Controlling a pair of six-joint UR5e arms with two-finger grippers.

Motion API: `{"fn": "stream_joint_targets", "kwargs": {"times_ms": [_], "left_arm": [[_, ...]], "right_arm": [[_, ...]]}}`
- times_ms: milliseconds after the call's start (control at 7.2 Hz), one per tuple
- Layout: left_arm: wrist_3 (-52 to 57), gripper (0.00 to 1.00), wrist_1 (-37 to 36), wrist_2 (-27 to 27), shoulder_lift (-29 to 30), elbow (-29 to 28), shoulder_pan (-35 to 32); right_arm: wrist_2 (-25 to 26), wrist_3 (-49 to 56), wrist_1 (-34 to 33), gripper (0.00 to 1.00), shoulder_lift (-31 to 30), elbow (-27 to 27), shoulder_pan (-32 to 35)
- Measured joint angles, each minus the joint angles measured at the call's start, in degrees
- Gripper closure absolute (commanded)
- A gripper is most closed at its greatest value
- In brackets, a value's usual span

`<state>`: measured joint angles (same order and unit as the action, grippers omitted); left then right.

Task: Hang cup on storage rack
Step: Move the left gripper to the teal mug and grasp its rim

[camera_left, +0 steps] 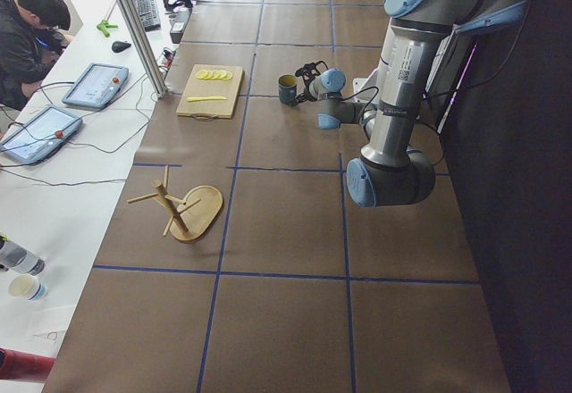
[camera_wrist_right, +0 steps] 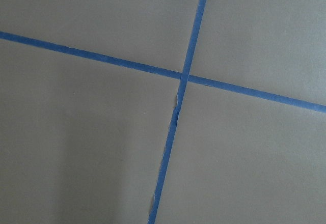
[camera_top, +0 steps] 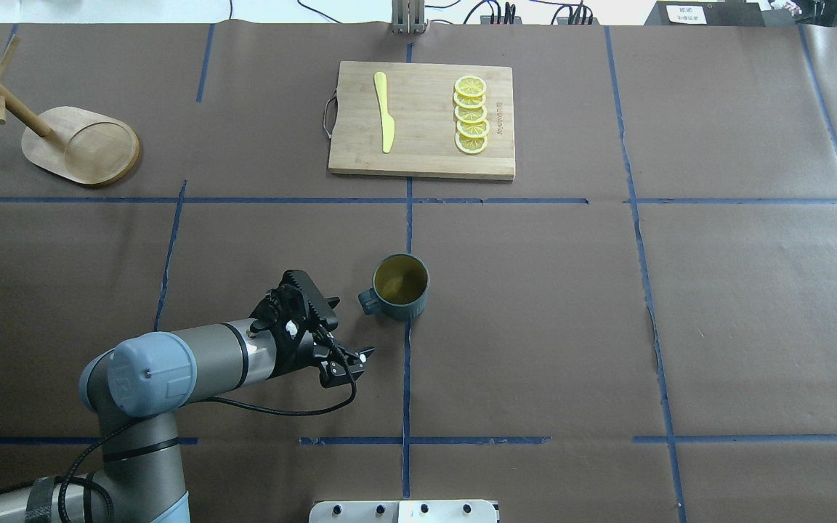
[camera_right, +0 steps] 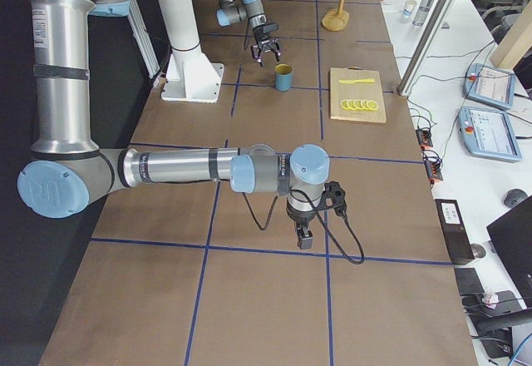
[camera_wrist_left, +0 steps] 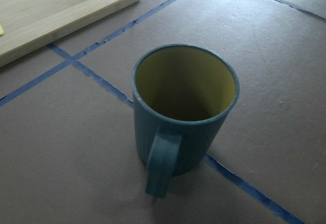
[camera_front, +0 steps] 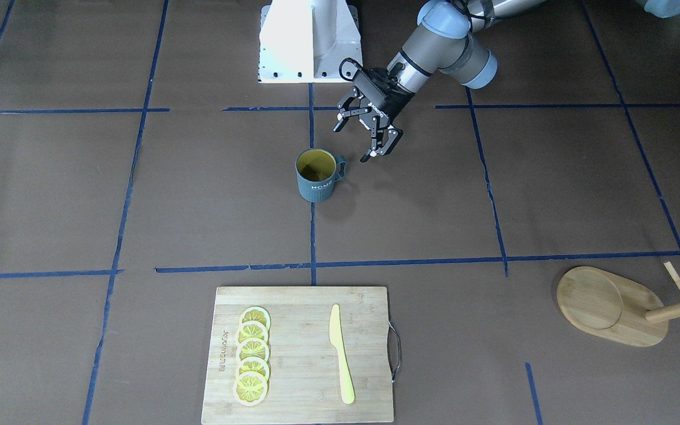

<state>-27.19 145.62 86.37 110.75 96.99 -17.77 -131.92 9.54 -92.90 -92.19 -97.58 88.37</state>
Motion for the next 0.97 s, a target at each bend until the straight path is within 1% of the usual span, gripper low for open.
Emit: {"fn": "stream_joint_targets", "kwargs": {"times_ms": [417, 833, 972], "left_arm": [[2.2, 0.01, 1.0, -2.9, 1.8, -1.5, -1.4], [3.0, 0.01, 3.6, -3.4, 4.9, -8.1, -1.9], [2.9, 0.06, 4.6, -3.4, 5.9, -10.7, -1.9]], "right_arm": [[-0.1, 0.0, 0.0, 0.00, 0.0, -0.3, 0.0], [-0.1, 0.0, 0.0, 0.00, -0.1, -0.3, 0.0], [-0.1, 0.0, 0.0, 0.00, -0.1, -0.3, 0.0]]}}
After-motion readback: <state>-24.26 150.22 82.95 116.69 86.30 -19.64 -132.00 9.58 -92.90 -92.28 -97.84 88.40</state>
